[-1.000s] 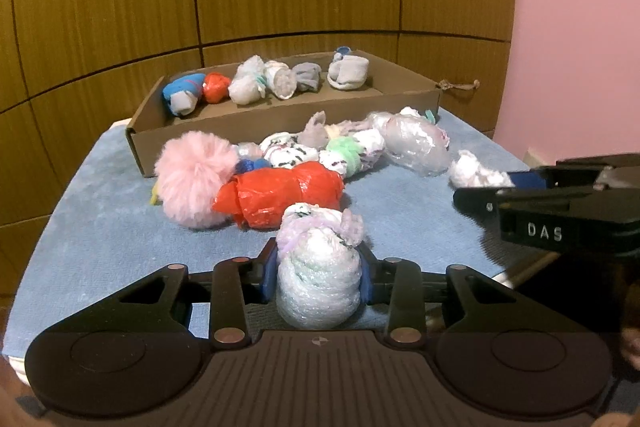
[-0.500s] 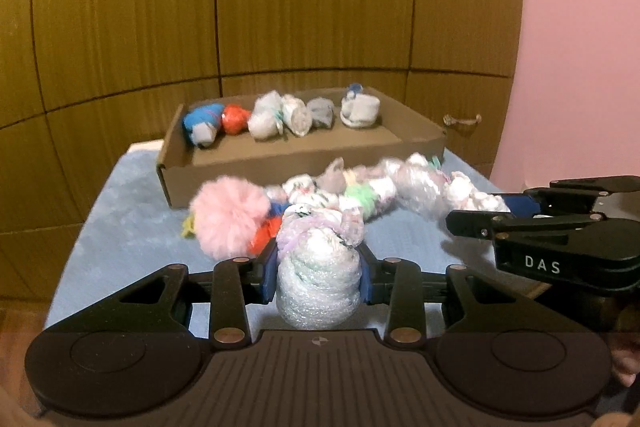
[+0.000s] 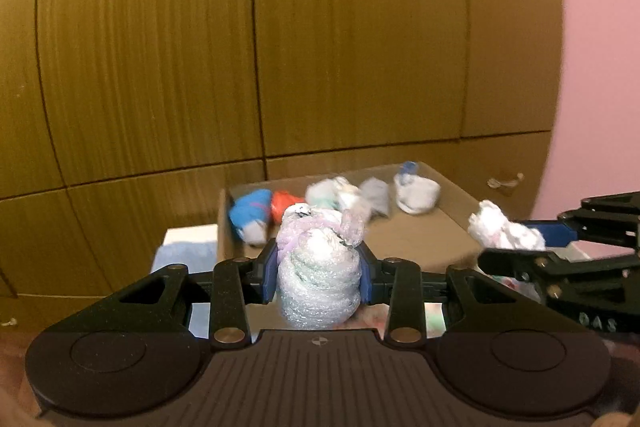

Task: Organize objects
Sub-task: 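Carry both white socks into the tray and open both tools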

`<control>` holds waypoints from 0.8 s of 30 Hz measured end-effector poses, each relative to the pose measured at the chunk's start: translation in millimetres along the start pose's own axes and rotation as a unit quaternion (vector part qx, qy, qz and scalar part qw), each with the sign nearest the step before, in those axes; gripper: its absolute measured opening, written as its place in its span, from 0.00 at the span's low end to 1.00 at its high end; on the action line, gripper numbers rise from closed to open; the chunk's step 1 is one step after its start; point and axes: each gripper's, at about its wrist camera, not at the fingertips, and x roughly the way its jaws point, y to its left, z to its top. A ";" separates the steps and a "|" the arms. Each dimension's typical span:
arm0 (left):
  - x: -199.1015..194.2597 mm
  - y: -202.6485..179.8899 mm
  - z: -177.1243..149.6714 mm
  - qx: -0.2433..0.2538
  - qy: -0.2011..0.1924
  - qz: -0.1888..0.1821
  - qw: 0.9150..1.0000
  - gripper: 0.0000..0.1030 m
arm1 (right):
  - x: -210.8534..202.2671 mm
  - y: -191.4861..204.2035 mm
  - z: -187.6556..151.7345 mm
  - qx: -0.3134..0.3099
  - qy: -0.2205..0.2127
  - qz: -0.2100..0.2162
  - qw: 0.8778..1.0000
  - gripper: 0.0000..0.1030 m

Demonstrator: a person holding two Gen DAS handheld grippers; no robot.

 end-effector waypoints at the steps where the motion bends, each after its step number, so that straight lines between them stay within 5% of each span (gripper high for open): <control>1: 7.1 3.9 5.7 0.002 0.002 0.003 1.000 0.43 | 6.4 0.4 5.6 -0.007 -0.001 0.003 1.000 0.25; 11: 103.3 45.4 30.5 -0.014 0.081 0.003 0.997 0.43 | 109.0 -4.0 46.9 -0.053 0.048 0.061 0.996 0.25; 24: 179.4 62.4 12.2 -0.052 0.165 -0.011 0.985 0.43 | 207.2 3.7 42.5 -0.092 0.137 0.121 0.979 0.25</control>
